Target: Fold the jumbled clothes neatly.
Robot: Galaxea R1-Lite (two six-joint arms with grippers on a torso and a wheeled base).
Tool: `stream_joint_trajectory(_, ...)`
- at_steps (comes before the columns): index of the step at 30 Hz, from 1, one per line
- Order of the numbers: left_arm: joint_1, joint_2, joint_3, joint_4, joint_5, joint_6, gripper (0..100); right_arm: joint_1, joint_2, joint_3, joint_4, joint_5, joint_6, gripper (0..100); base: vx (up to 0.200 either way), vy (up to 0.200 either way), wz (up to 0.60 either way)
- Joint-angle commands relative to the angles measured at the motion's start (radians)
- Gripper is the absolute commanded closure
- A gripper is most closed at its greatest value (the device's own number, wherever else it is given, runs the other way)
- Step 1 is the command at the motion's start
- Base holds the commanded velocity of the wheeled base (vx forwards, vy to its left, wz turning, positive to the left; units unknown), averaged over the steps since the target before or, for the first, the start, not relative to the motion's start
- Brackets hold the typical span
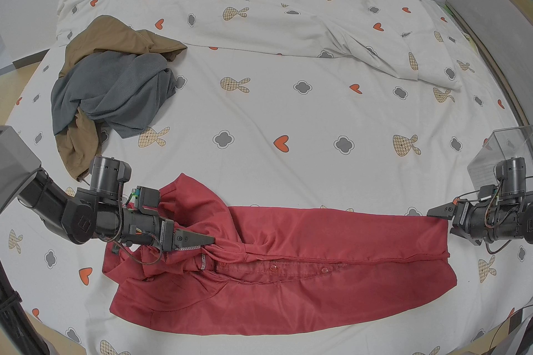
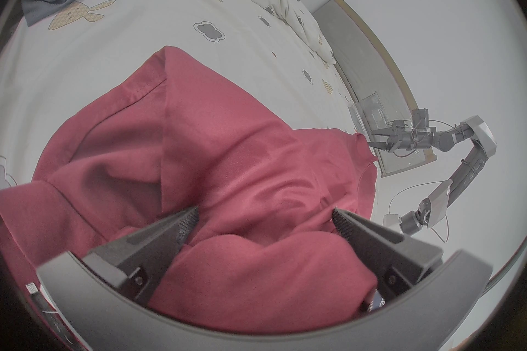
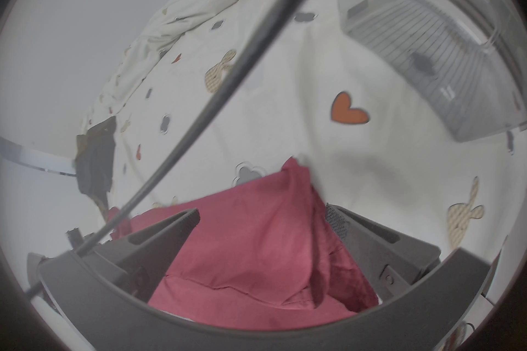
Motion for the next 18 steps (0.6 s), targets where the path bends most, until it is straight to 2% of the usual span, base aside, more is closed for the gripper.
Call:
stream_joint_trajectory(1, 0.000, -0.003, 0.001, -0.001, 0.000, 0.000, 0, -0.006, 0.103, -0.015, -0.004, 0.080, 0.001, 0, 0.000, 0.000, 0.00)
stream_joint_trajectory(6, 0.001, -0.003, 0.001, -0.002, 0.000, 0.000, 0, -0.006, 0.160, -0.027, -0.007, 0.081, 0.001, 0, 0.000, 0.000, 0.00)
stream_joint_trajectory(7, 0.001, -0.003, 0.001, -0.002, 0.000, 0.000, 0, -0.006, 0.160, -0.027, -0.007, 0.081, 0.001, 100, 0.000, 0.000, 0.00)
stream_joint_trajectory(14, 0.001, 0.002, 0.001, -0.002, 0.000, 0.000, 0, -0.012, 0.145, -0.049, -0.007, 0.083, 0.004, 100, 0.000, 0.000, 0.00)
stream_joint_trajectory(18, 0.001, 0.003, 0.001, -0.002, 0.001, 0.003, 0, -0.024, 0.065, -0.069, -0.007, 0.086, 0.030, 100, 0.000, 0.000, 0.00)
